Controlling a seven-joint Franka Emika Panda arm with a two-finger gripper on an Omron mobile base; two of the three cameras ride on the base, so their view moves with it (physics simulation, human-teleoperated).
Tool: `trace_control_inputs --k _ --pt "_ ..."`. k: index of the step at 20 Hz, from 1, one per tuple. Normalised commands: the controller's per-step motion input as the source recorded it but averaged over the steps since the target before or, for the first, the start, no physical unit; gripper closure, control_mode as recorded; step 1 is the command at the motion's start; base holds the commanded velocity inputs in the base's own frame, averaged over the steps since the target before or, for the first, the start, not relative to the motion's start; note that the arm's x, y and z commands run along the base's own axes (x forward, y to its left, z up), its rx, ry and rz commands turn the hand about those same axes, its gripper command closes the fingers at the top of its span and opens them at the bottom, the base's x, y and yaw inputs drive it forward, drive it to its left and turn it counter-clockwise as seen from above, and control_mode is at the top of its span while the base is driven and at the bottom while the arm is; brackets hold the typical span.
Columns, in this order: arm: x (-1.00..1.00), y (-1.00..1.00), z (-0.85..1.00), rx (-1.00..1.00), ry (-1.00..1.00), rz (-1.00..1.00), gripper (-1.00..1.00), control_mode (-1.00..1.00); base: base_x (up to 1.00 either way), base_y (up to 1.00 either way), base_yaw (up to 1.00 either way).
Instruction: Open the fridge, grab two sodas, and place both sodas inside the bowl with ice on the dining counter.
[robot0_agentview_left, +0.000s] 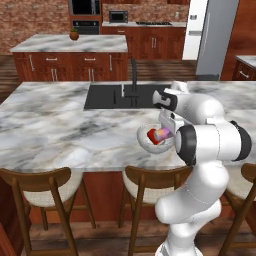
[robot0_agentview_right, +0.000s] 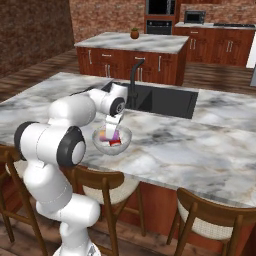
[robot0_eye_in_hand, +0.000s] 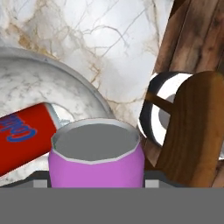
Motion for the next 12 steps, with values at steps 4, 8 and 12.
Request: trace_control_inputs --k 4,8,12 --pt "0.21 0.0 -0.1 0.0 0.0 -0.09 1.0 -1.0 0.0 0.0 0.0" --pt "0.11 0.0 -0.16 0.0 0.0 -0.07 1.0 -1.0 0.0 0.0 0.0" --pt "0.04 0.0 -0.23 0.0 0.0 -0.06 1.0 -1.0 0.0 0.0 0.0"
